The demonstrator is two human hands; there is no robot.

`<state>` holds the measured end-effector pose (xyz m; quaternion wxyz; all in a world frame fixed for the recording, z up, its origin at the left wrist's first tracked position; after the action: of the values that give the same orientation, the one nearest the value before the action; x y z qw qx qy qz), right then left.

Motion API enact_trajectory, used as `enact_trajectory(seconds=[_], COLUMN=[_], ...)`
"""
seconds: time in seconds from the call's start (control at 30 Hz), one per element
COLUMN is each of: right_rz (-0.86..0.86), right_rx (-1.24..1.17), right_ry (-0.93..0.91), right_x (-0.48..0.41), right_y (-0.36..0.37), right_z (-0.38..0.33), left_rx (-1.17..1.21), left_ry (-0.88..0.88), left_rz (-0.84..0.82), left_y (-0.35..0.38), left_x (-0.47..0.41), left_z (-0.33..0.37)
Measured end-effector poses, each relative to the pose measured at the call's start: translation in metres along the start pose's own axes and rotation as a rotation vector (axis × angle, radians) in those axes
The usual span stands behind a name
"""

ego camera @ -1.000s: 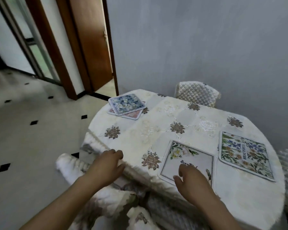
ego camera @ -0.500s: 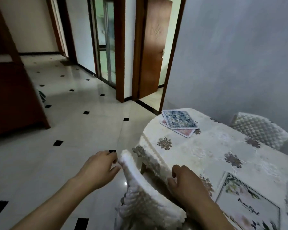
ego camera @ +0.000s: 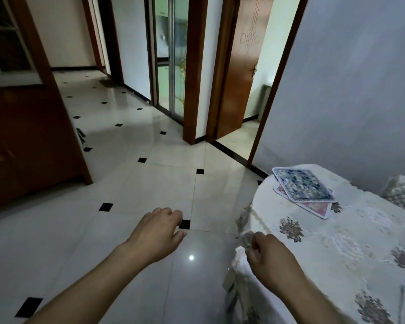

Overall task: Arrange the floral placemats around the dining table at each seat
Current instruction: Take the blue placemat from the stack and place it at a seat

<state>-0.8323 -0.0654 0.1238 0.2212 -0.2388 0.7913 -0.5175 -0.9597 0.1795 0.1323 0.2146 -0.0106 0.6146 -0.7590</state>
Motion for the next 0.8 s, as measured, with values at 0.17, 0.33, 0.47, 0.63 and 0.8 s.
enact_trajectory(seconds=[0.17, 0.33, 0.47, 0.63, 0.8], right_rz=[-0.022, -0.025, -0.005, 0.005, 0.062], right_rx=[0.008, -0.025, -0.021, -0.005, 0.023], right_ry=[0.028, -0.005, -0.064, -0.059, 0.071], right_x=[-0.077, -0.176, -0.245, -0.319, -0.381], right_y=[0.027, 0.053, 0.061, 0.055, 0.055], right_z=[-0.007, -0.010, -0.015, -0.013, -0.001], left_rx=[0.010, -0.049, -0.078, -0.004, 0.057], left_ry=[0.012, -0.020, -0.036, -0.028, 0.089], left_rz=[-0.034, -0.043, -0.032, -0.015, -0.059], left_y=[0.019, 0.028, 0.030, 0.043, 0.076], left_x=[-0.065, -0.141, -0.198, -0.271, -0.360], left_z=[-0.038, -0.078, -0.112, -0.149, -0.179])
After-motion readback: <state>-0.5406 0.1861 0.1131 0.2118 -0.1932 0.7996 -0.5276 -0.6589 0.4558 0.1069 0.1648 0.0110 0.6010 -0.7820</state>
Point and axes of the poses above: each hand's wrist, its own x-axis away from the middle knuckle, its own y-axis out of the palm, z = x × y, the point moved 3 cm from there along -x, towards the middle knuckle, and after that the axes turned 4 degrees about z, right-handed, at the moved point
